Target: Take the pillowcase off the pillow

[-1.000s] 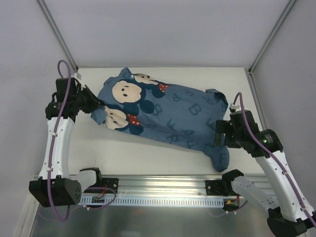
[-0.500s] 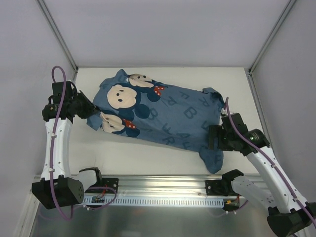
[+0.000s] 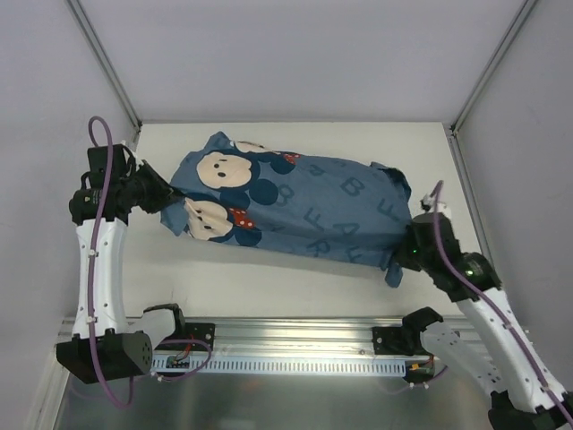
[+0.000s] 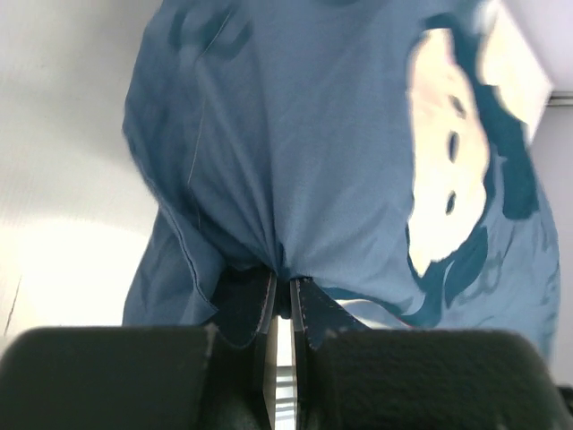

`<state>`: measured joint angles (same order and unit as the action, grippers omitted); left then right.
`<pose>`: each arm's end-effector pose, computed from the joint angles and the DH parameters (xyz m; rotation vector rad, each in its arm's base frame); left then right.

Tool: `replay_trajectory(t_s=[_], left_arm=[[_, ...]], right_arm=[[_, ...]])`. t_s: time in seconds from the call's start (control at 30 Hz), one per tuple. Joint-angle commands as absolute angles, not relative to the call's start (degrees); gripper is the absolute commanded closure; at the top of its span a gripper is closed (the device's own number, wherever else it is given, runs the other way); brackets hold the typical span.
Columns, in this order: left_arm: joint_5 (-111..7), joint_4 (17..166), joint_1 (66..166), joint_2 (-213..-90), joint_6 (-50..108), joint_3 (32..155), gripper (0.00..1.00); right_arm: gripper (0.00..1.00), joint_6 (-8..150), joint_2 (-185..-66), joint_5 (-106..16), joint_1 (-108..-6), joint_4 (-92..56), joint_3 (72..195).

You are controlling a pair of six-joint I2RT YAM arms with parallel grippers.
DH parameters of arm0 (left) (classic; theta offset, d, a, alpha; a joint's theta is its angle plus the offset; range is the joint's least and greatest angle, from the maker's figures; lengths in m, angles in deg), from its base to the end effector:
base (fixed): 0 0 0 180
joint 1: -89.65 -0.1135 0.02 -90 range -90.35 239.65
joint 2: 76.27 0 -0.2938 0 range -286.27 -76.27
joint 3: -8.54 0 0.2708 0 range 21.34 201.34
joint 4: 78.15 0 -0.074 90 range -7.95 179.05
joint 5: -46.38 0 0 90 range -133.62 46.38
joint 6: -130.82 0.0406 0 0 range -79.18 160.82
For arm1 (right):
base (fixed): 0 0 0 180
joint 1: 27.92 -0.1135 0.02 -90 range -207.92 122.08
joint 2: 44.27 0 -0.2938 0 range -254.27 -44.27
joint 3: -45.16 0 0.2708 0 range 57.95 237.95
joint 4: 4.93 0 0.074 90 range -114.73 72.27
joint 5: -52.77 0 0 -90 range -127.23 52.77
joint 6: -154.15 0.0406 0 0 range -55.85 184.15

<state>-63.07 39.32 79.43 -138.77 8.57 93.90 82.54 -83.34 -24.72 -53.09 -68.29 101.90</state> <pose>0.2192 0.0258 0.4076 -0.6534 2.1875 -0.5871 0.1208 0.0470 0.2996 -0.0342 2.3469 0.1156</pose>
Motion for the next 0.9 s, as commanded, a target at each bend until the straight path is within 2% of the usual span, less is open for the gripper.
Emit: replay_trajectory(t_s=[0.0, 0.07, 0.17, 0.33, 0.5, 0.6, 0.67, 0.77, 0.8, 0.83, 0.87], left_arm=[[-66.30, 38.96, 78.93, -132.79, 7.60, 103.06, 1.00], [-66.39, 36.85, 78.93, -130.68, 7.51, 110.78, 1.00], [-64.98, 36.41, 78.93, -127.61, 6.20, 115.46, 1.00], [-61.65, 34.03, 80.07, -124.09, 5.06, 123.47, 1.00], [-60.32, 33.24, 80.07, -125.57, 2.95, 117.26, 1.00], [-59.45, 34.81, 80.07, -128.29, 2.85, 111.02, 1.00], [-58.14, 36.40, 80.07, -133.29, 3.47, 108.54, 1.00], [-54.36, 39.13, 79.98, -143.91, 5.31, 107.91, 1.00], [-53.39, 39.22, 79.98, -147.08, 6.19, 110.87, 0.93], [-53.99, 38.26, 79.98, -153.38, 8.98, 112.90, 0.82], [-54.78, 36.86, 79.98, -156.14, 10.14, 115.27, 0.74]], right_arm=[[0.99, 79.28, -78.55, -16.85, -52.88, -73.96, 120.41], [0.99, 77.35, -79.07, -16.23, -52.97, -79.15, 132.23], [0.99, 76.02, -80.04, -16.93, -52.97, -84.51, 145.70], [0.99, 75.31, -79.87, -17.63, -52.97, -90.06, 157.53], [0.99, 76.02, -81.88, -17.99, -52.97, -89.10, 153.77], [0.99, 75.84, -83.81, -17.89, -52.97, -82.54, 144.55], [0.99, 74.88, -88.02, -17.64, -52.88, -78.22, 138.33], [0.98, 73.65, -100.05, -20.25, -50.27, -70.74, 137.23], [0.90, 73.04, -103.82, -21.84, -49.03, -69.42, 138.80], [0.50, 72.94, -111.08, -22.98, -47.28, -69.58, 140.90], [0.32, 72.68, -114.03, -24.82, -46.74, -70.19, 145.88]])
